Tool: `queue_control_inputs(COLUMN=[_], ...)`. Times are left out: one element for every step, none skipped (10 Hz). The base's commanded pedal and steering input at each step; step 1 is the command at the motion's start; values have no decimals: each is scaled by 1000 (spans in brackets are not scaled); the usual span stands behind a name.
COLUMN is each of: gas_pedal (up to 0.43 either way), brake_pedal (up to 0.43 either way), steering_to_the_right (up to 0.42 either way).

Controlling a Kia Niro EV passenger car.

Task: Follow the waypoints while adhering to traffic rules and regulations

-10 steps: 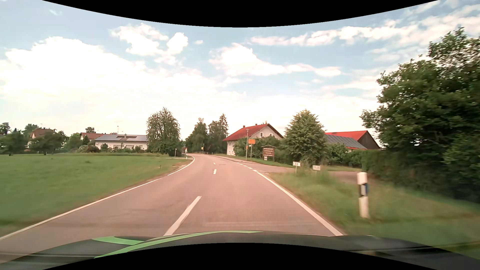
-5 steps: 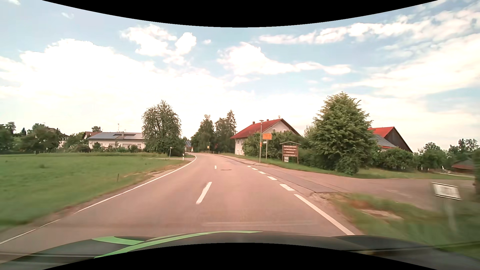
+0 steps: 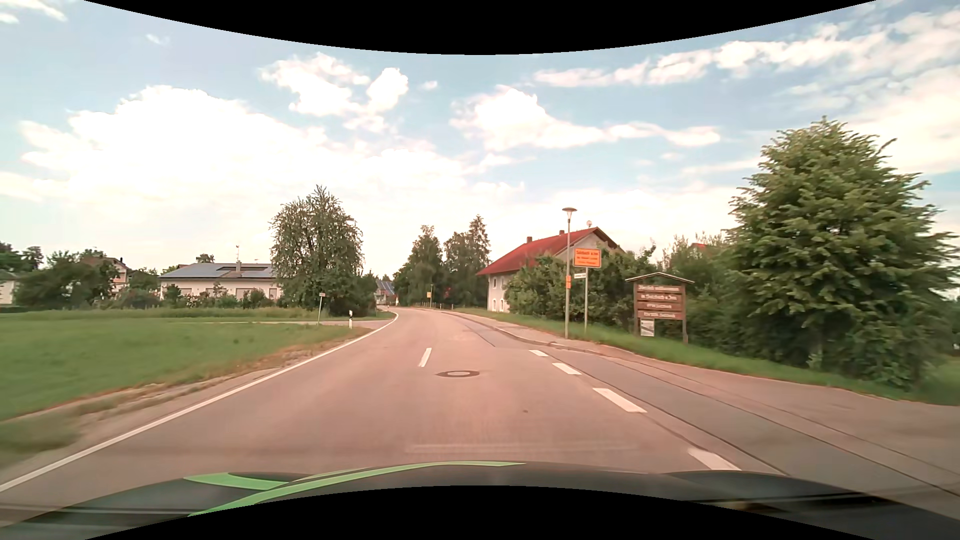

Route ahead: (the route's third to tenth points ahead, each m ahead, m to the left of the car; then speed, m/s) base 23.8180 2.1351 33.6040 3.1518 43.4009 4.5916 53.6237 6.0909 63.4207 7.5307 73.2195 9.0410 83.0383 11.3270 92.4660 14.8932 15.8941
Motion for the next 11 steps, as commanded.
queue_control_inputs(gas_pedal=[0, 0, 0, 0, 0, 0, 0, 0, 0, 0, 0], brake_pedal=[201, 171, 104, 12, 0, 0, 0, 0, 0, 0, 0], steering_to_the_right=[-26, -25, -25, -24, -23, -19, -17, -17, -17, -14, -12])
